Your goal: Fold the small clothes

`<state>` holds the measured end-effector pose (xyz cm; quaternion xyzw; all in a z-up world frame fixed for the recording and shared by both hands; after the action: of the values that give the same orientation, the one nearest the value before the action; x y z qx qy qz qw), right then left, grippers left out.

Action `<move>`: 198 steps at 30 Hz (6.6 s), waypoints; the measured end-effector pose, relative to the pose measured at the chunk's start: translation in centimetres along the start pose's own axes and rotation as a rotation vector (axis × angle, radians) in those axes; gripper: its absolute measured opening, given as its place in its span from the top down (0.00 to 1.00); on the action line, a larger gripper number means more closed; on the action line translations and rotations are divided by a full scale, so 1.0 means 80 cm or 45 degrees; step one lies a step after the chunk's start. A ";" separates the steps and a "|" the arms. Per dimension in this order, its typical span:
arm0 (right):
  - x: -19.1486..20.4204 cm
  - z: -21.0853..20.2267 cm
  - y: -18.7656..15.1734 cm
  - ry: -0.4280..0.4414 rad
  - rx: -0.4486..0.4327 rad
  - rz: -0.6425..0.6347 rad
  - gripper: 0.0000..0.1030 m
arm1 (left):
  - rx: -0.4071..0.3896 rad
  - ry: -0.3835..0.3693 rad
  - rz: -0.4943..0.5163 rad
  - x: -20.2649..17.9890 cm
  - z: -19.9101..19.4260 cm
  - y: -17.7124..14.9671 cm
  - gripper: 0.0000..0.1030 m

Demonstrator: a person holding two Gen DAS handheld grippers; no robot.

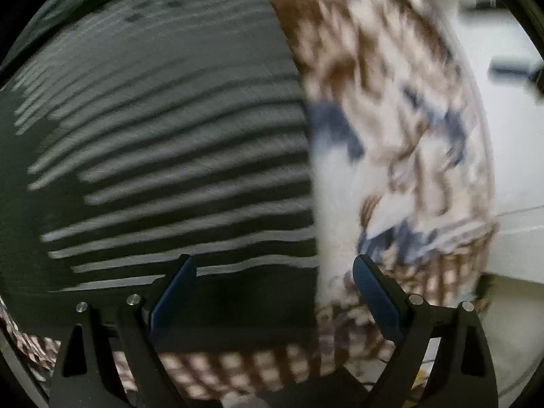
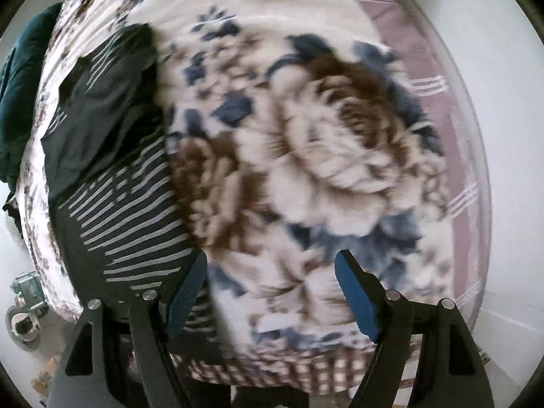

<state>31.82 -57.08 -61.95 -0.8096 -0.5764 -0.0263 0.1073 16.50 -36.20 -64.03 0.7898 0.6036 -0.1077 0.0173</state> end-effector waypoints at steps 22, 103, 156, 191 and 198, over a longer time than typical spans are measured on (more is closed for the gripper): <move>0.236 0.115 0.361 0.543 0.072 -0.111 0.75 | -0.307 -0.067 -0.122 0.067 -0.113 -0.017 0.97; 0.450 0.187 -0.301 0.170 0.323 -0.239 0.58 | -0.365 -0.282 -0.719 0.515 -0.212 -0.127 0.55; 0.552 0.102 0.234 0.480 -0.217 0.028 0.54 | -0.508 -0.220 -0.279 0.645 -0.183 0.401 0.81; 0.429 0.131 -0.115 0.466 0.278 -0.057 0.43 | -0.290 -0.565 -0.494 0.600 -0.213 0.011 0.41; 0.372 0.188 -0.276 0.425 0.435 0.013 0.43 | -0.090 -0.497 -0.564 0.550 -0.141 -0.102 0.41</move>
<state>19.80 -19.52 -68.48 -0.7670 -0.5428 -0.0613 0.3366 21.27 9.60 -60.59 0.6022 0.7498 -0.2377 0.1368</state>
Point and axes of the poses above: each gripper's, at about its wrist camera, not at the fingertips, and z roughly the way its jaws point, x to its left, y to its top, the point moved 5 cm from there along z, roughly the way its jaws point, and after that the axes turned 2 degrees about -y, right-handed, at the moved point
